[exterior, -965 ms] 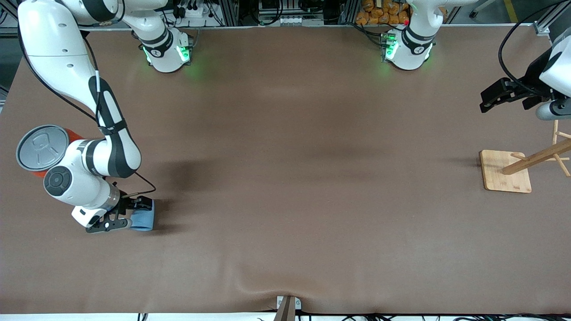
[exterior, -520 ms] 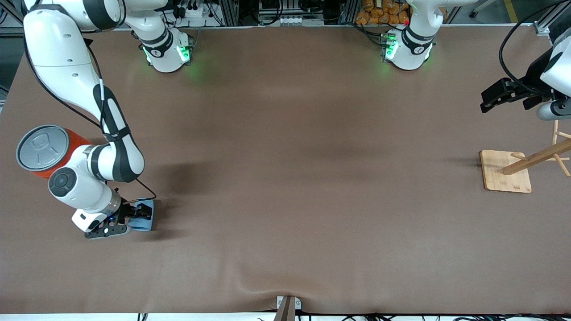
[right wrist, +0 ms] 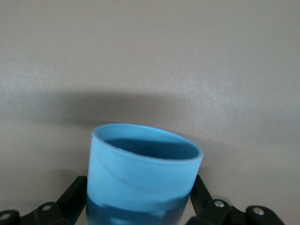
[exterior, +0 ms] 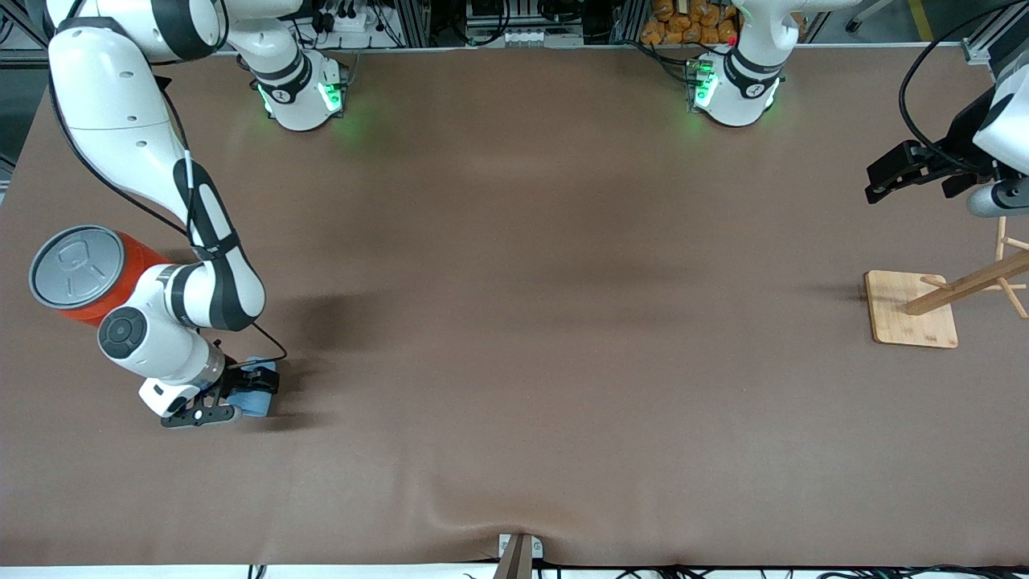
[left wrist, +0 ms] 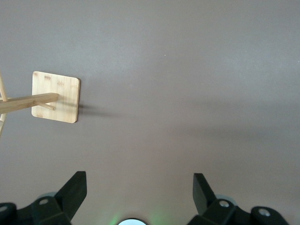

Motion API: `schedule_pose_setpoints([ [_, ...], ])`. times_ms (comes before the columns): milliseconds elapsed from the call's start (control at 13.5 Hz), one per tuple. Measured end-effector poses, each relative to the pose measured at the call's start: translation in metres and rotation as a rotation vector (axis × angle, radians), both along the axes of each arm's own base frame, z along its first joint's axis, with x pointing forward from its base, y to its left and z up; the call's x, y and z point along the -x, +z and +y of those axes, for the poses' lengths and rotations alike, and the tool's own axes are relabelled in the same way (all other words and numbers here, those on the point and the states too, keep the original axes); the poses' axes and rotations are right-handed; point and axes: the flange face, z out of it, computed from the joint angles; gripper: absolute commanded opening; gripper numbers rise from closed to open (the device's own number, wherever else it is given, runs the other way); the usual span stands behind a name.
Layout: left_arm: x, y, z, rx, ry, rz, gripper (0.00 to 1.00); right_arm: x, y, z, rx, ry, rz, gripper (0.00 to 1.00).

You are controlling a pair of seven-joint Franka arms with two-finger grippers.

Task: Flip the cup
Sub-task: 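Close the right gripper on the light-blue cup's base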

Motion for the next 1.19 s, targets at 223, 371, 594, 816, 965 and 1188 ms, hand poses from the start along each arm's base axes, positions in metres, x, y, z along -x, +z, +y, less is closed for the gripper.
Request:
schedule_pose_setpoints([
  [223,0.0,0.0,0.0,0.0,-0.001,0.0,1.0,0.001,-0.001,0.006,-0.003,0.008,0.011,0.84],
  [371,0.0,0.0,-0.001,0.0,-0.001,-0.001,1.0,0.0,0.001,0.008,-0.004,0.011,0.022,0.84],
  [594,0.0,0.0,0.0,0.0,-0.001,-0.002,1.0,-0.005,0.009,0.008,-0.006,0.015,0.028,0.83],
  [816,0.0,0.0,0.001,0.0,0.001,-0.003,1.0,-0.013,0.023,0.009,-0.007,0.052,0.032,0.73],
  [965,-0.001,0.0,0.001,0.0,0.002,-0.003,1.0,-0.017,0.041,0.011,-0.011,0.085,0.042,0.73],
  [1188,-0.001,0.0,0.001,0.0,0.002,-0.003,1.0,-0.019,0.087,0.021,-0.022,0.126,0.056,0.7],
])
